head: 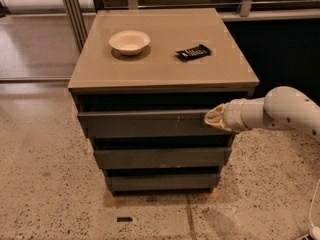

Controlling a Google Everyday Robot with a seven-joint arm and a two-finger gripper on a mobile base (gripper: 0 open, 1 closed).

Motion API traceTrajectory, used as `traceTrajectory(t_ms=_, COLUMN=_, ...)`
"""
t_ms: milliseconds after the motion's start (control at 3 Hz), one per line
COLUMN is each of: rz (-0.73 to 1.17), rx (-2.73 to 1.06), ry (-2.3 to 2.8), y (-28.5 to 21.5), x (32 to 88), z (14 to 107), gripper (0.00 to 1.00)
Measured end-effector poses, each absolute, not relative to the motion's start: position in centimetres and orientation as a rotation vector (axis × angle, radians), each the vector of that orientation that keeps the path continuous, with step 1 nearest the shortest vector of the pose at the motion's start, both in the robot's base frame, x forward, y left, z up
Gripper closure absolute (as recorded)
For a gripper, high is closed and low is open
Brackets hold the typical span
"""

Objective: Close top drawer

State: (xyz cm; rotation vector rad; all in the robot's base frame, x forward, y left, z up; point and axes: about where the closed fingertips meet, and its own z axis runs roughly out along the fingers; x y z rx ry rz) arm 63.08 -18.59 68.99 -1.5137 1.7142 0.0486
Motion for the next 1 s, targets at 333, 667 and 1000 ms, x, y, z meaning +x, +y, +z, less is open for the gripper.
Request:
traceTrajectory(t_ms=333, rz=0.17, rx=-1.588, ry=1.768, y=-18.8, x=59.7, z=70.2, gripper=1.0)
traceTrajectory(t_ms=667, rz=0.291, rx=-1.65, ry=1.82, y=-18.5, x=56.2, z=73.0, gripper=1.0)
traceTrajectory(t_ms=1000, rz=0.374, rx=-1.711, ry=1.83, y=-18.0, x=54.0, z=72.5, gripper=0.82)
